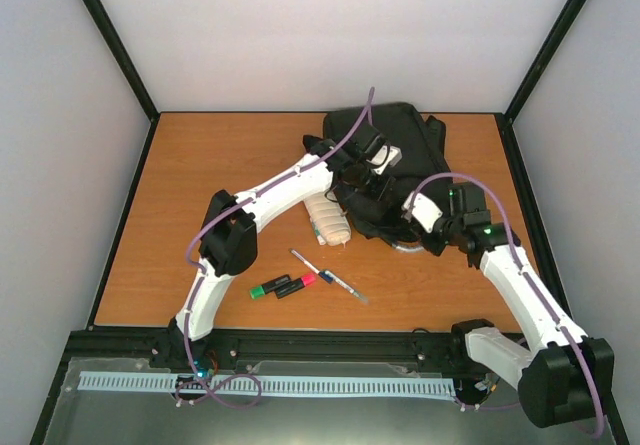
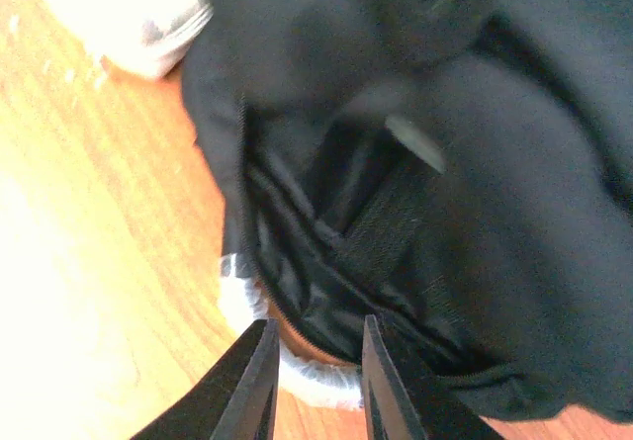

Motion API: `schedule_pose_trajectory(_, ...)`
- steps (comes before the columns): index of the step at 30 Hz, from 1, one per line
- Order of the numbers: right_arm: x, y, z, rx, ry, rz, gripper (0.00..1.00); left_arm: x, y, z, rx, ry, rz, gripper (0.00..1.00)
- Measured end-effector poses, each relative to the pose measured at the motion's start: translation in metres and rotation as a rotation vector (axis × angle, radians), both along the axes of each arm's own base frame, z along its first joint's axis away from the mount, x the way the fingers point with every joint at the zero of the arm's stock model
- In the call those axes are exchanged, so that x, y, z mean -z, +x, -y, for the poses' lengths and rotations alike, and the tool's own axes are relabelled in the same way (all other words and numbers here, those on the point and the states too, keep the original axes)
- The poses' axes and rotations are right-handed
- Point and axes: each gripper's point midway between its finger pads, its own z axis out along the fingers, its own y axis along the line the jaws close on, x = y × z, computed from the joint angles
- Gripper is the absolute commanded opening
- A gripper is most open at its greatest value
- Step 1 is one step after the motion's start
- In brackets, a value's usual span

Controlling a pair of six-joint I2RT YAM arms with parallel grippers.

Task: Pack the student bag
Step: Place the book in the student bag.

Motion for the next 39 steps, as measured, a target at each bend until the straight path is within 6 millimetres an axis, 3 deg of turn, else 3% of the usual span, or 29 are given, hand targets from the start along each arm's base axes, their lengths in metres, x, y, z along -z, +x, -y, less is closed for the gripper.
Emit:
schedule_pose_trajectory(1,-0.007,0.002,0.001,0.037,0.030,-0.009,0.33,0.000,-0.002,0.000,0.002,-0.004,-0.014,0.98)
schedule_pose_trajectory(2,-0.015,0.006,0.003,0.074,0.060,-0.011,0.36,0.000,-0.004,0.001,0.004,-0.010,-0.023,1.00)
schedule_pose_trajectory(5,-0.042,0.016,0.006,0.163,0.148,0.005,0.45,-0.001,-0.009,0.000,-0.003,-0.014,-0.053,1.00)
schedule_pose_trajectory(8,-0.056,0.021,0.006,0.222,0.207,0.004,0.53,-0.006,-0.017,-0.012,-0.020,0.016,-0.078,1.00)
schedule_pose_trajectory(12,-0.064,0.024,0.004,0.265,0.263,-0.017,0.58,-0.038,-0.028,-0.036,-0.057,0.046,-0.060,1.00)
schedule_pose_trajectory(16,-0.062,0.024,0.001,0.284,0.293,-0.047,0.59,-0.106,-0.036,-0.059,-0.117,0.001,0.013,1.00)
schedule_pose_trajectory(22,-0.047,0.022,0.002,0.304,0.292,-0.084,0.59,-0.239,-0.052,-0.095,-0.258,-0.232,0.157,1.00)
schedule_pose_trajectory(25,-0.045,0.023,0.003,0.309,0.288,-0.082,0.59,-0.283,-0.068,-0.114,-0.303,-0.339,0.185,1.00)
schedule_pose_trajectory(28,-0.044,0.025,0.004,0.315,0.283,-0.079,0.59,-0.313,-0.079,-0.127,-0.329,-0.419,0.197,1.00)
schedule_pose_trajectory(30,-0.041,0.028,0.006,0.324,0.273,-0.081,0.59,-0.327,-0.083,-0.130,-0.338,-0.464,0.200,1.00)
schedule_pose_trajectory(33,-0.038,0.029,0.007,0.330,0.267,-0.085,0.60,-0.331,-0.081,-0.128,-0.340,-0.489,0.178,1.00)
schedule_pose_trajectory(39,-0.037,0.030,0.007,0.331,0.264,-0.086,0.60,-0.297,-0.064,-0.111,-0.322,-0.481,0.016,1.00)
